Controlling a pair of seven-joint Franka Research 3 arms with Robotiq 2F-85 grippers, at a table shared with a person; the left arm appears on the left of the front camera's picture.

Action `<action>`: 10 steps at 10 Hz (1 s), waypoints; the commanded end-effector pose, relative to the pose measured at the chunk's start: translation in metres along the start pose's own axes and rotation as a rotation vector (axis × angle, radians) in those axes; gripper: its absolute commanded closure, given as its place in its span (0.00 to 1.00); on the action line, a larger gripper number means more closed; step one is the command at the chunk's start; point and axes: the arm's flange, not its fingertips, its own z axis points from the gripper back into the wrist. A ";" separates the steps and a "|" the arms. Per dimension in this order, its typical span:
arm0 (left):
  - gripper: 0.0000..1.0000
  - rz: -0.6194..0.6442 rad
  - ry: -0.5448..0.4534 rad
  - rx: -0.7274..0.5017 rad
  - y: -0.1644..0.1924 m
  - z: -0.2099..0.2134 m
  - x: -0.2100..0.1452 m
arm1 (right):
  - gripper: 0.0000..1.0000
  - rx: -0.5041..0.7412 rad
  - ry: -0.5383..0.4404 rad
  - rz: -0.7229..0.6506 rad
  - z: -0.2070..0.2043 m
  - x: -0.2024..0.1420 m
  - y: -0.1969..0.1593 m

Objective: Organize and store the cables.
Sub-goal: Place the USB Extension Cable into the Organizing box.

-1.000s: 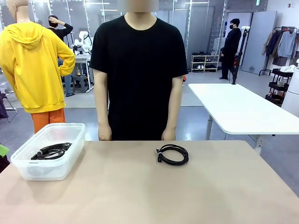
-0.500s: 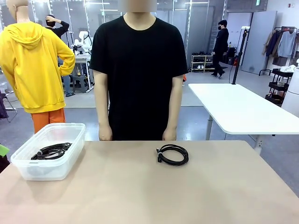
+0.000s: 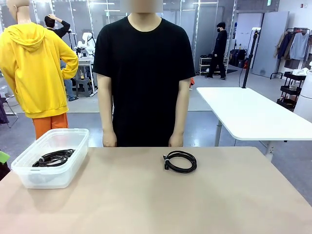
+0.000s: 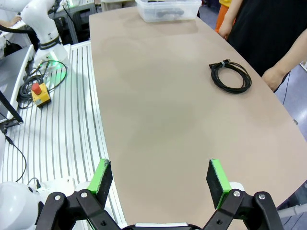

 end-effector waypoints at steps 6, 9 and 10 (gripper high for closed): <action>0.00 0.000 0.001 0.000 0.000 0.000 0.000 | 0.00 -0.051 0.108 -0.054 -0.013 0.064 -0.006; 0.00 -0.168 0.025 0.005 -0.072 -0.025 0.105 | 0.00 -0.051 0.108 -0.054 -0.013 0.064 -0.006; 0.00 -0.177 0.049 -0.001 -0.094 -0.043 0.146 | 0.00 -0.051 0.108 -0.054 -0.013 0.064 -0.006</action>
